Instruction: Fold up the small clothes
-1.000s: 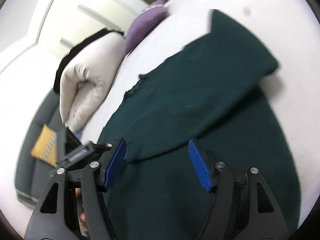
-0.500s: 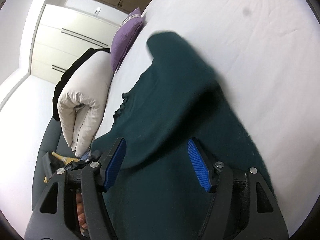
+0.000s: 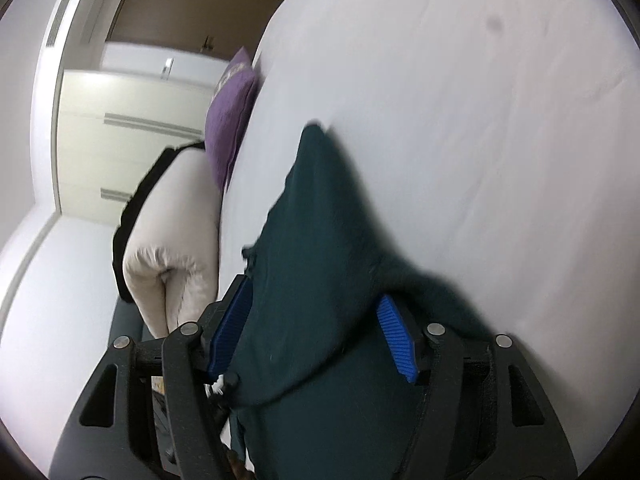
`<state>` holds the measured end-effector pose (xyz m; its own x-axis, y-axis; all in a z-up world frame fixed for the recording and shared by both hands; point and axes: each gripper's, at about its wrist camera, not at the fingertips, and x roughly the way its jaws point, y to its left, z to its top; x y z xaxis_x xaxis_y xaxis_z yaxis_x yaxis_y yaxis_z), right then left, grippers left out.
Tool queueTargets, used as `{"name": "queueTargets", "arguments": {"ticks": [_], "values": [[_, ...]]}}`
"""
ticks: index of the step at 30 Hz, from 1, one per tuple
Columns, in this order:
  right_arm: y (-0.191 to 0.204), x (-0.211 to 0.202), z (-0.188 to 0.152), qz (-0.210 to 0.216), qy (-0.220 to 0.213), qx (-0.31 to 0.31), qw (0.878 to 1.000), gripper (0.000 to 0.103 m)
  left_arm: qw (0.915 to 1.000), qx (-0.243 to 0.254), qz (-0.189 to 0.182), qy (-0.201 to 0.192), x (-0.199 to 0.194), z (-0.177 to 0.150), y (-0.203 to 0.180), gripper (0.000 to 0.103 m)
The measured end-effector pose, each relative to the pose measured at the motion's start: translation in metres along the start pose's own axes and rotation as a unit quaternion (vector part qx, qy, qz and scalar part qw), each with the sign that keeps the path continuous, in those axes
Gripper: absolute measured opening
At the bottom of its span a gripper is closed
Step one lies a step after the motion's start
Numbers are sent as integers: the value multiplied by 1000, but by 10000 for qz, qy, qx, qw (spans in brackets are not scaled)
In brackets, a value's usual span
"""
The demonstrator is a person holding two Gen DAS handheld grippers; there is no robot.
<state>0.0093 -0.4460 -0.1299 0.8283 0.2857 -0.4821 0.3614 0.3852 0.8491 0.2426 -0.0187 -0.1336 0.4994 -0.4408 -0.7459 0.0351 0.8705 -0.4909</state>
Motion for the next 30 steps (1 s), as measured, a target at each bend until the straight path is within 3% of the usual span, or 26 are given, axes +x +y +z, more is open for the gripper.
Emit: {"name": "queueTargets", "arguments": {"ticks": [4,9,12,17,19,23,27,30], "values": [[-27,1,10,146,-8,392,9991,29,10000,17,-36,-43,2,-7,2,9],[-18,-7,12,39,129,84,9999,31,9998,198,-26,-86,4,-6,0,9],[12,-23,20,-379,-24,-626,9973,34,9996,239,-60,-135,9,-9,1,12],[74,5,47,-1131,-201,-1918,9747,34,9992,266,-126,-261,10,-11,4,12],[88,41,59,-1648,3,-2413,9564,34,9991,285,-121,-298,10,-11,4,12],[89,94,73,-2178,316,-2657,9386,34,9984,434,-65,-360,12,-14,2,13],[92,124,76,-2745,210,-3283,9036,14,9981,417,-121,-429,13,-16,5,13],[95,131,80,-2899,136,-3478,8915,6,9978,396,-149,-504,11,-18,6,13]]}}
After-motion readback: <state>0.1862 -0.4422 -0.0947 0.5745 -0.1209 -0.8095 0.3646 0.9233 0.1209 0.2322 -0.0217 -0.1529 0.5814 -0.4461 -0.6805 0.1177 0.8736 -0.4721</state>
